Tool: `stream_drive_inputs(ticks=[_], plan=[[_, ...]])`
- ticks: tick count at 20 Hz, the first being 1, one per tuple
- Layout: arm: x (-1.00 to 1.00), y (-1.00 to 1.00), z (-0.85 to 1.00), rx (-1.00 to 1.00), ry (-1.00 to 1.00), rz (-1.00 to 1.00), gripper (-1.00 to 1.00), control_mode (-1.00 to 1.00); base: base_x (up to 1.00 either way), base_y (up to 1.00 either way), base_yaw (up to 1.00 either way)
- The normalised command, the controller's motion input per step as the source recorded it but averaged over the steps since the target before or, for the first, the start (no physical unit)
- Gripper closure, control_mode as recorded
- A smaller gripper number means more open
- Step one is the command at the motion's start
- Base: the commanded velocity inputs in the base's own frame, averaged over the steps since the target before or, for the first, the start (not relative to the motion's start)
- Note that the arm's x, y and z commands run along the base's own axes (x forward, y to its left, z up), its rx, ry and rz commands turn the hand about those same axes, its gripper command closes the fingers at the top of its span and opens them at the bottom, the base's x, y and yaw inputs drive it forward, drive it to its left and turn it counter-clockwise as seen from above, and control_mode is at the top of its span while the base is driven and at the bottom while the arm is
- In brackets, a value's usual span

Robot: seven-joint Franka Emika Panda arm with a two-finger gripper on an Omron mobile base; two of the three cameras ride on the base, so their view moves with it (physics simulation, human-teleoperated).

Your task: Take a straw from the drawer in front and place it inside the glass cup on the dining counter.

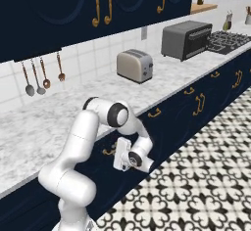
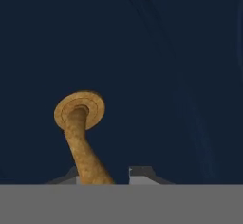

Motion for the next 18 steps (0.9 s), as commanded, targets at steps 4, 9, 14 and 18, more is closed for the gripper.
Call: stream_drive_inputs(ticks=[4, 9, 14, 18], plan=[[-0.38, -0.95, 0.09, 0.14, 0.03, 0.0, 1.0, -1.0, 0.0, 0.0, 0.0], [-0.39, -0.99, 0.12, 0.17, 0.03, 0.0, 1.0, -1.0, 0.0, 0.0, 0.0], [-0.34, -0.95, 0.18, 0.18, 0.04, 0.0, 1.0, -1.0, 0.0, 0.0, 0.0], [-0.27, -0.81, 0.12, 0.17, 0.09, 0.0, -1.0, -1.0, 0.0, 0.0, 0.0]])
